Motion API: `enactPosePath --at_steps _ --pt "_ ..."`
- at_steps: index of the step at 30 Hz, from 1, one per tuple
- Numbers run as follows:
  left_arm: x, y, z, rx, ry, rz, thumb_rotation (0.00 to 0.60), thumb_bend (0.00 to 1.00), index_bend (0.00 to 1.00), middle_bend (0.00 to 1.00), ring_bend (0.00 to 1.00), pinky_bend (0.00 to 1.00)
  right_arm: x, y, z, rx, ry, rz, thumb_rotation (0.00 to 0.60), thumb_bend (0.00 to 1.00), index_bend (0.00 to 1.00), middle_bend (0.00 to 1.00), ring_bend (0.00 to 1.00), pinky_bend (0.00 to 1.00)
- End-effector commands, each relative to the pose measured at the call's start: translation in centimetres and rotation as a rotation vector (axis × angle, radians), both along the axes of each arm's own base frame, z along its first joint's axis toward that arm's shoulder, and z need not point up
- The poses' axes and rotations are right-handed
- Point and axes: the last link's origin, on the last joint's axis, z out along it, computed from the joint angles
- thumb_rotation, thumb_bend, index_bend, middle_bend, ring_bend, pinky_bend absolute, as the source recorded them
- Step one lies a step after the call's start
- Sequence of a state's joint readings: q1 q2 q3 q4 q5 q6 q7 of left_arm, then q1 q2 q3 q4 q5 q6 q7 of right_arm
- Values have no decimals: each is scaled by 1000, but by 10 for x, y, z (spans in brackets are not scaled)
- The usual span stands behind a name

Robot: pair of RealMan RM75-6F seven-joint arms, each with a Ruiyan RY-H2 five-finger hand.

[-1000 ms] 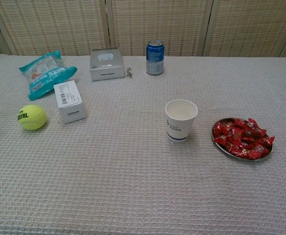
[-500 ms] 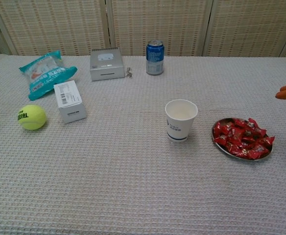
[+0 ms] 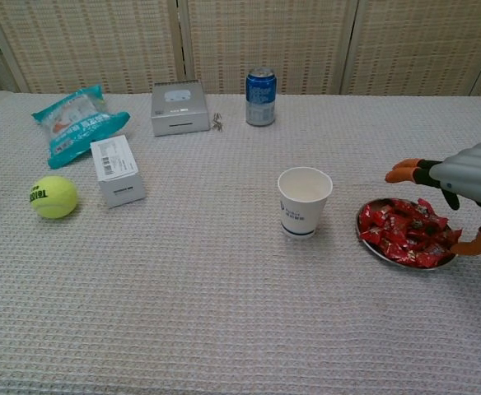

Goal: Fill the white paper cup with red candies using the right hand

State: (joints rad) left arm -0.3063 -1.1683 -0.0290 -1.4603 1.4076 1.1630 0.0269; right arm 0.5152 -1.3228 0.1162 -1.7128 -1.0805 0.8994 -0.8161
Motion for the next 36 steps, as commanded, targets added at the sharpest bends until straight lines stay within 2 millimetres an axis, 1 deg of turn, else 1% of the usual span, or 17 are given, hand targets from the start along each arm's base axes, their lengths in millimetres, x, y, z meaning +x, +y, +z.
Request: enactPosePath --at_steps 1,4,15,17,20,24,27,36 --pt "0 -1 1 3 -4 -1 600 402 0 107 87 224 5 -3 -7 8 18 0 600 143 31 16 448 770" --pt "0 -1 3 7 -10 -2 600 401 0 106 88 225 5 -3 -12 10 55 -6 600 143 66 37 464 770" --pt "0 -1 5 10 -19 -6 600 402 0 106 92 225 3 -6 -22 -4 132 -40 600 145 58 43 486 770" --pt "0 -1 5 12 -22 -8 600 402 0 106 95 225 4 -8 -25 -4 133 -36 600 145 81 70 491 775" --pt "0 -1 6 14 -24 -10 600 402 0 106 97 225 4 -7 -29 -2 136 -26 600 145 166 139 499 788" --pt "0 -1 6 12 -24 -12 600 403 0 106 99 225 3 -4 -31 -10 144 -10 600 145 252 197 524 831" --pt "0 0 6 12 -27 -12 600 402 0 106 99 227 3 -2 -32 -16 146 1 600 145 273 211 526 843" --pt "-1 1 6 13 -25 -10 600 404 0 116 102 231 4 -2 -39 -12 170 6 600 145 270 219 534 850"
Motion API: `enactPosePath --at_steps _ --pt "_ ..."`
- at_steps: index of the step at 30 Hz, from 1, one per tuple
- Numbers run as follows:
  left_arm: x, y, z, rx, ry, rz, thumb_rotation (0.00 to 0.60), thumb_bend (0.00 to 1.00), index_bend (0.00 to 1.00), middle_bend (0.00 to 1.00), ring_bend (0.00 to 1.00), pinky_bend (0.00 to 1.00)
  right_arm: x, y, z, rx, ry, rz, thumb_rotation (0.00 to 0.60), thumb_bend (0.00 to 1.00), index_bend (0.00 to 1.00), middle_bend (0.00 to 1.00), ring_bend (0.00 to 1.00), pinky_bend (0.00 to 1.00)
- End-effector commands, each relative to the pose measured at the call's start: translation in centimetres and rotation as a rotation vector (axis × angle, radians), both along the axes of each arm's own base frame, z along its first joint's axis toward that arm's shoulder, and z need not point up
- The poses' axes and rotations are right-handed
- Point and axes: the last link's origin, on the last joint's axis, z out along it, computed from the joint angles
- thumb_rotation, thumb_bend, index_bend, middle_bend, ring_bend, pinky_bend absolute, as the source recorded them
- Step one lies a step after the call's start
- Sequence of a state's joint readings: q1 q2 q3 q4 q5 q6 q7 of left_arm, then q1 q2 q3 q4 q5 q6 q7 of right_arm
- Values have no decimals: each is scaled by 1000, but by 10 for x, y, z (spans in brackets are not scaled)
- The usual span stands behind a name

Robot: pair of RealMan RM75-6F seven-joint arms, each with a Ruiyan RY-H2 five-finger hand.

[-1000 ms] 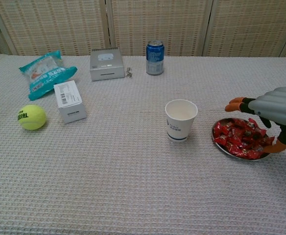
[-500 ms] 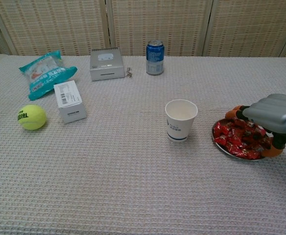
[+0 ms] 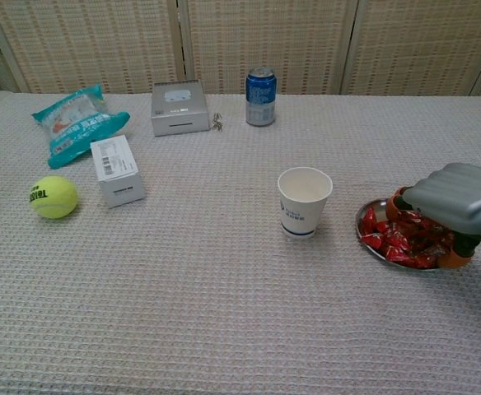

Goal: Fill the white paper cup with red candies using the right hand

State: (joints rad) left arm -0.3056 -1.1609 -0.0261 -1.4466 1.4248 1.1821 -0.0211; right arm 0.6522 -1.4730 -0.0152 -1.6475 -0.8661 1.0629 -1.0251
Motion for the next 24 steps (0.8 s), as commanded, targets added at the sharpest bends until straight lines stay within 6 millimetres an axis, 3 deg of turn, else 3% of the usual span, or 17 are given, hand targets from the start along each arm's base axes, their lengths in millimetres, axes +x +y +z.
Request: enactPosePath --at_steps 1,10,15,24 --pt "0 0 0 -1 0 0 600 404 0 117 103 232 1 -1 -1 -2 5 4 600 145 288 230 538 859" --pt "-1 0 2 1 -2 4 600 410 0 122 107 237 0 -3 -6 -18 43 15 600 188 466 392 583 980" --pt "-1 0 2 -1 -3 5 600 430 0 123 112 244 0 -3 -8 -26 57 22 600 201 493 430 593 998" --pt "-2 0 3 -2 -5 10 600 483 0 125 117 257 -2 -6 -11 -26 84 19 600 330 594 573 652 1000"
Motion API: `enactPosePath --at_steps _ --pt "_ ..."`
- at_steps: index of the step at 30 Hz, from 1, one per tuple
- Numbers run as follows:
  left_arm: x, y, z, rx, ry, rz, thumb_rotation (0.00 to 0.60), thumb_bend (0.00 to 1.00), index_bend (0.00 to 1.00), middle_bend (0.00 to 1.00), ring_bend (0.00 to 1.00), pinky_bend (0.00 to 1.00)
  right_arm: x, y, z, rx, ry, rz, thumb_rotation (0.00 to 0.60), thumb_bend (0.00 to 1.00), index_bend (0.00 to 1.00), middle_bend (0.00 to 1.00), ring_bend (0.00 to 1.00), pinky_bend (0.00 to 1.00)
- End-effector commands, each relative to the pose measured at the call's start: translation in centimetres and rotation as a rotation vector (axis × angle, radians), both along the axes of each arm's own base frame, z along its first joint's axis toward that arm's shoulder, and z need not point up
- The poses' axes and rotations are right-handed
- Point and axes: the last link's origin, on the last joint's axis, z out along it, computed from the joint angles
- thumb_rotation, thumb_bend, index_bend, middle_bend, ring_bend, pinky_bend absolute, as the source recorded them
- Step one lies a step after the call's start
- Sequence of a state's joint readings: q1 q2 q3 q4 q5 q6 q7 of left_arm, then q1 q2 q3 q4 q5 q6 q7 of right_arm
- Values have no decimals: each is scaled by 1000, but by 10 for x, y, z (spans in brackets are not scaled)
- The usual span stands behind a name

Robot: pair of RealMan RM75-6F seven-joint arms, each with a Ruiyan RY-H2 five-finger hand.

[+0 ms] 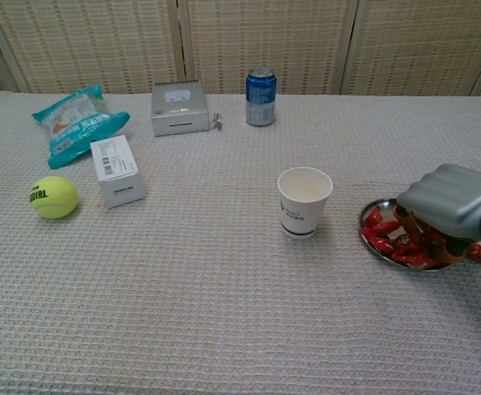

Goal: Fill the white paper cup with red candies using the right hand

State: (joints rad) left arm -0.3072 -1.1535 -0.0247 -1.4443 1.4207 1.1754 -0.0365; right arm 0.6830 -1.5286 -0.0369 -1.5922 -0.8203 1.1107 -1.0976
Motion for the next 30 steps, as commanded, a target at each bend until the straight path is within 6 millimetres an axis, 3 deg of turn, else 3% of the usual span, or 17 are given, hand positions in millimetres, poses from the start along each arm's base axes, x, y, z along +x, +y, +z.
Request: enactPosePath --at_steps 1,9,19,30 --pt "0 0 0 0 0 1 600 487 0 125 117 258 0 -1 -1 2 5 -3 600 350 612 591 658 1000" --pt "0 0 1 1 -2 3 600 521 0 128 118 264 2 -4 -1 3 -3 -10 600 434 734 708 711 1000" --pt "-1 0 3 4 -9 4 600 532 0 131 118 270 8 -8 0 0 -27 -1 600 459 824 770 727 1000" --pt "-1 1 3 3 -15 5 600 531 0 132 119 272 23 -13 21 -47 -101 24 600 468 866 790 730 1000"
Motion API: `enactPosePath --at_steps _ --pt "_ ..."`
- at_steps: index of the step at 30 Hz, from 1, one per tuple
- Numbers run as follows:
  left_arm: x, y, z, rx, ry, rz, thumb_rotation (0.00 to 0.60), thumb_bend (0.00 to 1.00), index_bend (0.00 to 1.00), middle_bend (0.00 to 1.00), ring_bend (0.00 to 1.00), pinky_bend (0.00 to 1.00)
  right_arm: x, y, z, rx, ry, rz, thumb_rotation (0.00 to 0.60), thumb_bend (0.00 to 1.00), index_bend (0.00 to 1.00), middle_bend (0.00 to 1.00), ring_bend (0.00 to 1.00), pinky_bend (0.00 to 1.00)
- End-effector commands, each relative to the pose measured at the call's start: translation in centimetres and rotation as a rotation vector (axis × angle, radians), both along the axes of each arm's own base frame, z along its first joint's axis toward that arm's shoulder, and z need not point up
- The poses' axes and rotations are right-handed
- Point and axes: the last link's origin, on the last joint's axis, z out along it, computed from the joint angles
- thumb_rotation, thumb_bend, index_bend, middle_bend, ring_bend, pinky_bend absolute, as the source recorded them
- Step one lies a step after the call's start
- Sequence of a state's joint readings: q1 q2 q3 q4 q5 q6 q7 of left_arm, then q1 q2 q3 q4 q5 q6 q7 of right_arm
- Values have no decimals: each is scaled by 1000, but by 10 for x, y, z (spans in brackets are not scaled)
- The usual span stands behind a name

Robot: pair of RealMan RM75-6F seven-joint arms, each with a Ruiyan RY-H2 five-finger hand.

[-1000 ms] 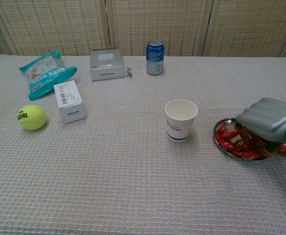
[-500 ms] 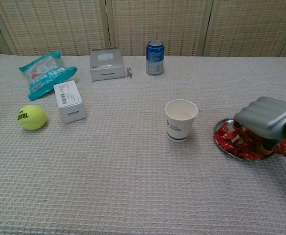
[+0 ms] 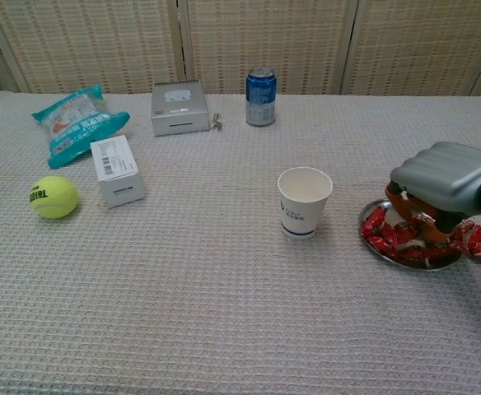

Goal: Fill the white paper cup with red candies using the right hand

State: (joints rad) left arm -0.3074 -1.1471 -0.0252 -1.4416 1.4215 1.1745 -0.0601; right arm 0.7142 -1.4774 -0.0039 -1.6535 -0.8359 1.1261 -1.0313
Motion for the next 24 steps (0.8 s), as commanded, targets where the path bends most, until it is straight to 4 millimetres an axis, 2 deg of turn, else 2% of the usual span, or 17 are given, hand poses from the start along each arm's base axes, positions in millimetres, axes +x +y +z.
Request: enactPosePath --at_steps 1,13,19,24 --pt "0 0 0 1 -1 0 600 531 0 132 119 272 5 -1 6 -12 -22 6 600 468 866 790 730 1000" --pt "-1 2 2 3 -9 5 600 532 0 132 119 273 55 -3 30 -42 -155 86 600 468 866 790 730 1000" --pt "-2 2 3 3 -14 10 600 531 0 132 121 273 84 -7 23 -29 -172 128 600 468 866 790 730 1000" --pt "-3 2 5 7 -20 10 600 531 0 133 123 274 97 -11 13 -25 -161 136 600 468 866 790 730 1000"
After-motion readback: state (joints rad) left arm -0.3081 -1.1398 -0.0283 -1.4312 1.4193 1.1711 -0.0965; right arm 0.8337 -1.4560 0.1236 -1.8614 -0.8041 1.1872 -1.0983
